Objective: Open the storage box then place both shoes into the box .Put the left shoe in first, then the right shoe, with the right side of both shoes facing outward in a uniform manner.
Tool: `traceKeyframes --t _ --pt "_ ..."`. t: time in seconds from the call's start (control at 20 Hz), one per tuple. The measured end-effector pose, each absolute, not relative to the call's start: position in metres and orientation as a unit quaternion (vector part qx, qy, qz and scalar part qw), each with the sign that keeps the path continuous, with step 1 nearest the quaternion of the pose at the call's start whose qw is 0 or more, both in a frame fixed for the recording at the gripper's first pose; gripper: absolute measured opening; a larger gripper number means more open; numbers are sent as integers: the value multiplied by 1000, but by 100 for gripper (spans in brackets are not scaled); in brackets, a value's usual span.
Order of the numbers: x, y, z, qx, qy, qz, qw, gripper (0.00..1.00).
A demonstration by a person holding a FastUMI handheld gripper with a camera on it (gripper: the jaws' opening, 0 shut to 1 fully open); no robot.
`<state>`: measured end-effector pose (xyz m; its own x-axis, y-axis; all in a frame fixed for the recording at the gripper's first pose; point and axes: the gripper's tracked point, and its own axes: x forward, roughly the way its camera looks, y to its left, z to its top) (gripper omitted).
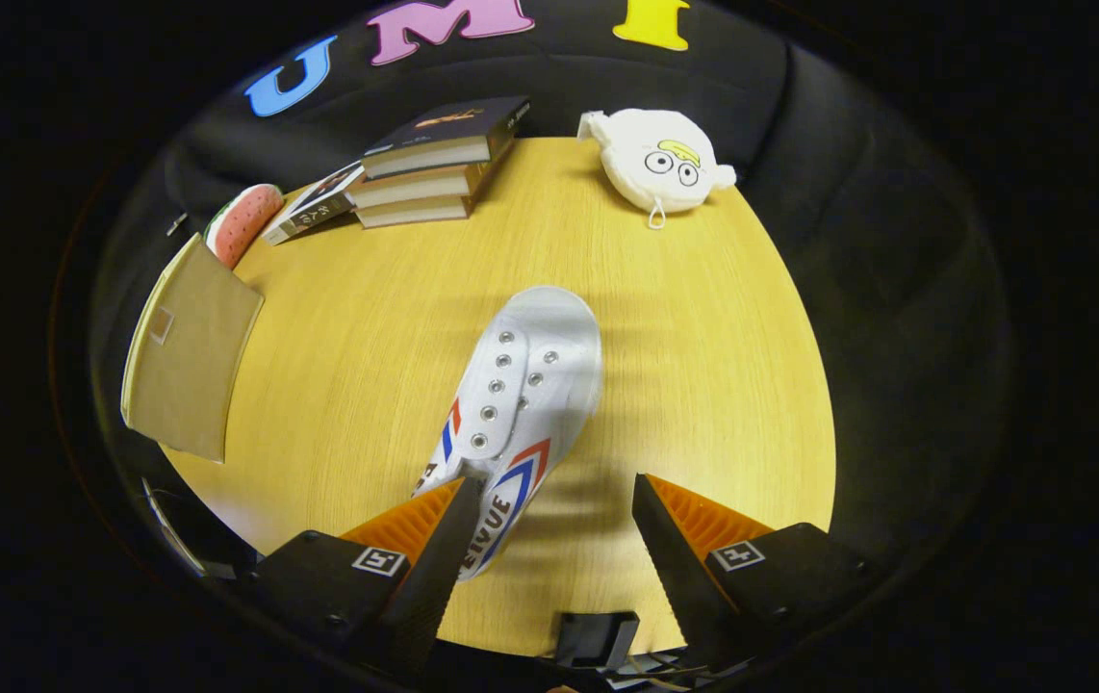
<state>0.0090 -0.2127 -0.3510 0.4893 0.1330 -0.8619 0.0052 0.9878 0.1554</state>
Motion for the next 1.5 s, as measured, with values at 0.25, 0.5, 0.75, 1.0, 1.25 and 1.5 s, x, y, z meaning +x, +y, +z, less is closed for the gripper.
traceKeyframes --t 0.25,0.5,0.75,1.0,1.25,1.5 --pt "20 -204 -371 114 523 33 844 99" --pt "25 -182 -385 168 541 53 823 89" --pt "23 -183 -382 204 545 59 811 57" --pt "20 -186 -382 248 550 53 796 40" --pt "20 -187 -381 262 550 59 791 30" --pt "22 -189 -378 262 543 51 797 15"
